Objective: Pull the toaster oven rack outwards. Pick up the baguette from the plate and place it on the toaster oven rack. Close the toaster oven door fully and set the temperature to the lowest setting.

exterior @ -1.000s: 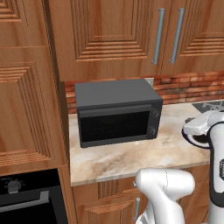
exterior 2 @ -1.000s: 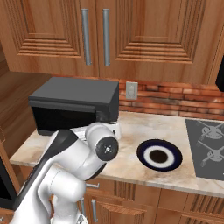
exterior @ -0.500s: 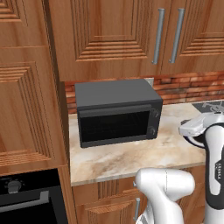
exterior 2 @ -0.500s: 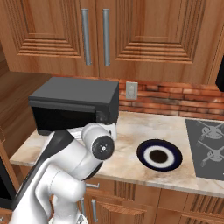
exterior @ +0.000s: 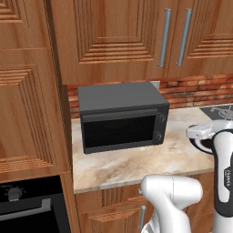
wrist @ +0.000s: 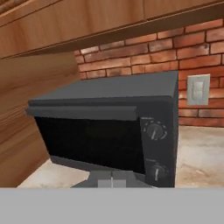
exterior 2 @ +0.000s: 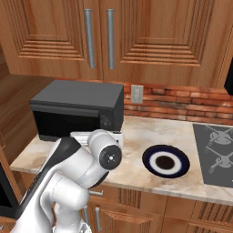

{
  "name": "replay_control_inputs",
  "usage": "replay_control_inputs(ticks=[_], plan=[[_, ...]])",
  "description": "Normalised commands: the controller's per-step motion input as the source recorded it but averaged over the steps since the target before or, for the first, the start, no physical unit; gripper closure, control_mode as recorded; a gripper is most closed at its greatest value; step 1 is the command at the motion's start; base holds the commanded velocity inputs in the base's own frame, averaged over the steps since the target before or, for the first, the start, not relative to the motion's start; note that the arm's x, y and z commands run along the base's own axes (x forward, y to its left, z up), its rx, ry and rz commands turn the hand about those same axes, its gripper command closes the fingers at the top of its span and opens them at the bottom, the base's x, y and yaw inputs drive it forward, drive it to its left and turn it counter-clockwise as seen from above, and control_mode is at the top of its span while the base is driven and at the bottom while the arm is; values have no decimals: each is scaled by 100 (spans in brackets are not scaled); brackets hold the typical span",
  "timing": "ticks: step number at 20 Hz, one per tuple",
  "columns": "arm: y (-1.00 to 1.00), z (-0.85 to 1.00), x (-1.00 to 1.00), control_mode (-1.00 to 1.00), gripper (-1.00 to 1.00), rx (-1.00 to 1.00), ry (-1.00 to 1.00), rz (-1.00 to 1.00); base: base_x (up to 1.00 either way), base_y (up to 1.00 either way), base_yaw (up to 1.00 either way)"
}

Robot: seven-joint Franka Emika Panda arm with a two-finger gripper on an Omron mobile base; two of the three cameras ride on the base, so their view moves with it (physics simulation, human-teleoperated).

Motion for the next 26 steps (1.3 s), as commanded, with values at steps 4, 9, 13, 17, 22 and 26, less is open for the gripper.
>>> replay_control_inputs(ticks=[4, 9, 13, 17, 22, 26], plan=[[0, -19, 19, -100, 100, 10, 0, -12, 0, 0, 0], [8, -25, 33, -100, 100, 6, -1, -11, 0, 0, 0], [8, -23, 34, -100, 100, 7, -8, -11, 0, 0, 0], [0, -16, 25, -100, 100, 12, -10, -6, 0, 0, 0], [2, -20, 24, -100, 100, 9, -7, -3, 0, 0, 0], [12, -20, 15, -100, 100, 1, -6, 0, 0, 0, 0]])
